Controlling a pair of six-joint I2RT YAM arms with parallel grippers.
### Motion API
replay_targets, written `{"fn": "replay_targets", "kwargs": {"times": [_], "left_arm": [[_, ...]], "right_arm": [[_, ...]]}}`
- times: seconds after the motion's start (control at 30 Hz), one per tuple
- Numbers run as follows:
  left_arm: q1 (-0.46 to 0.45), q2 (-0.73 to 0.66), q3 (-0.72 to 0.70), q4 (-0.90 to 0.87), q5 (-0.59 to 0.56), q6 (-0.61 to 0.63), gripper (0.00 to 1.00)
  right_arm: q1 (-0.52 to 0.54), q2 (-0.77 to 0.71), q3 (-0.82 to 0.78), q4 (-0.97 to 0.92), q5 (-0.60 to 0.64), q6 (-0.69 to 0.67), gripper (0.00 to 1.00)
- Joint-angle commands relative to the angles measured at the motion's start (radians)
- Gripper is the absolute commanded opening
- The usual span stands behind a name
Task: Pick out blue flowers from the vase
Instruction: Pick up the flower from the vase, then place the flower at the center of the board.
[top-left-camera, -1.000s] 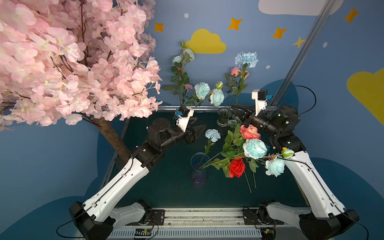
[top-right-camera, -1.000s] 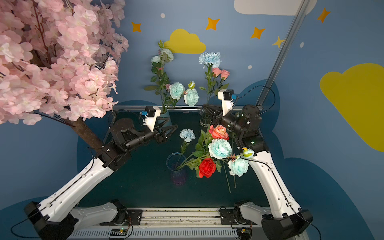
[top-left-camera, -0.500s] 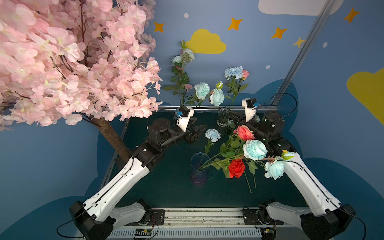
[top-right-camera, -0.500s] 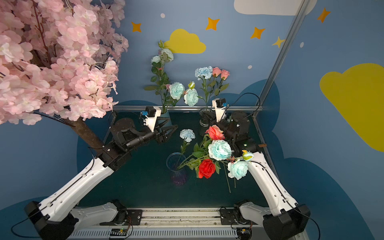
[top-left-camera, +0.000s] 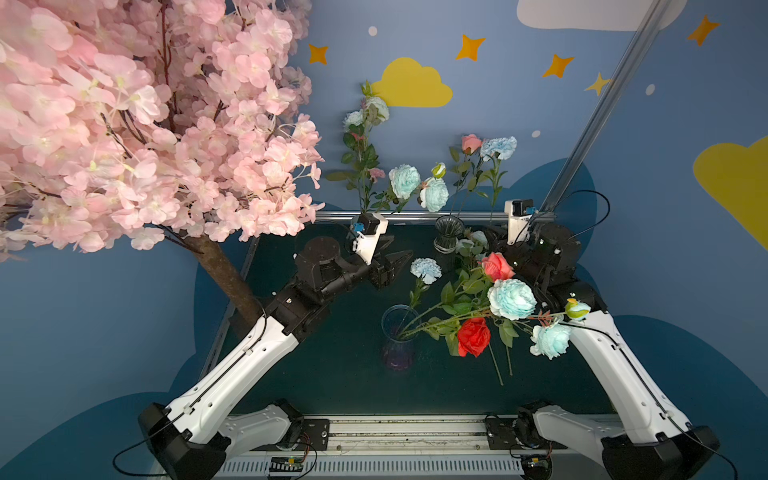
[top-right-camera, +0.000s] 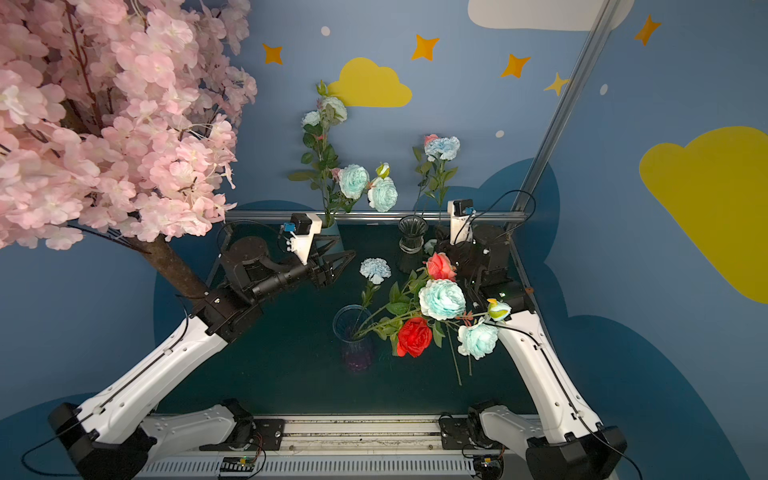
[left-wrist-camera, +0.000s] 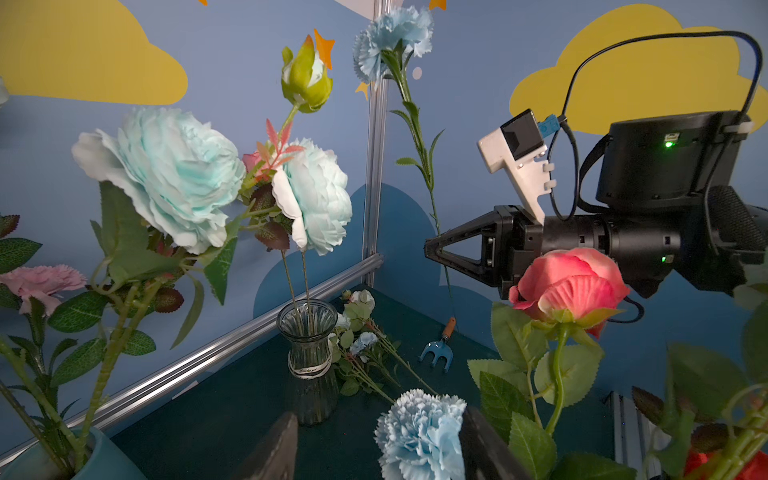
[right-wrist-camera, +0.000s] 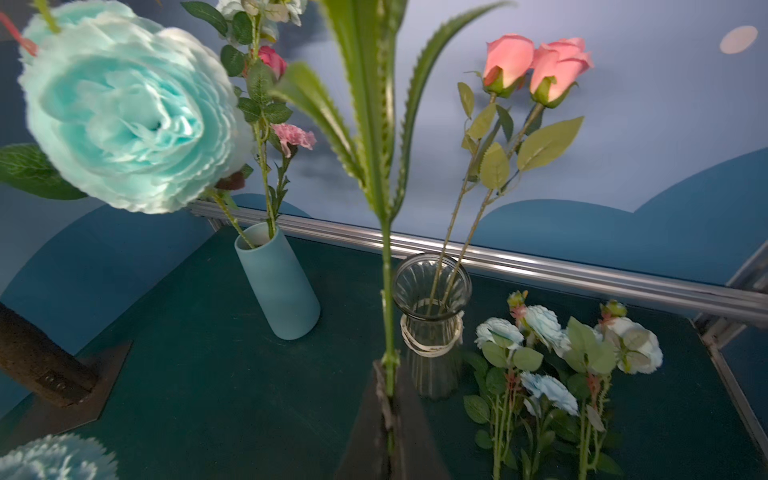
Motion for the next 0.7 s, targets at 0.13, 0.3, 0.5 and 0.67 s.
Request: {"fn": "replay_targets", "kwargs": {"times": [0.13,0.3,0.5,0.67], "left_arm": [[0.002,-0.032,-0.018,0.02,-0.032,0.015,0.62],[0.004,-0.04,-0.032,0.017,-0.084,0.038,0.62],[0.006,-0.091,-0.163,0.069,-0.208,0.032,0.63],[0.017,-0.133,-0.207,0.073,-0.251,0.049,0.64]], "right_arm": [[-0.077,0.034,0.02,-0.268,0.018,0.002,0.0],[-0.127,0.052,-0.058,-0.34,0.072,-0.012,0.0],[-0.184,0.1,-0.14,-0.366,0.112,-0.012,0.0],[-0.195,0.161,-0.142,-0.373,0.116,0.001,0.0]]}}
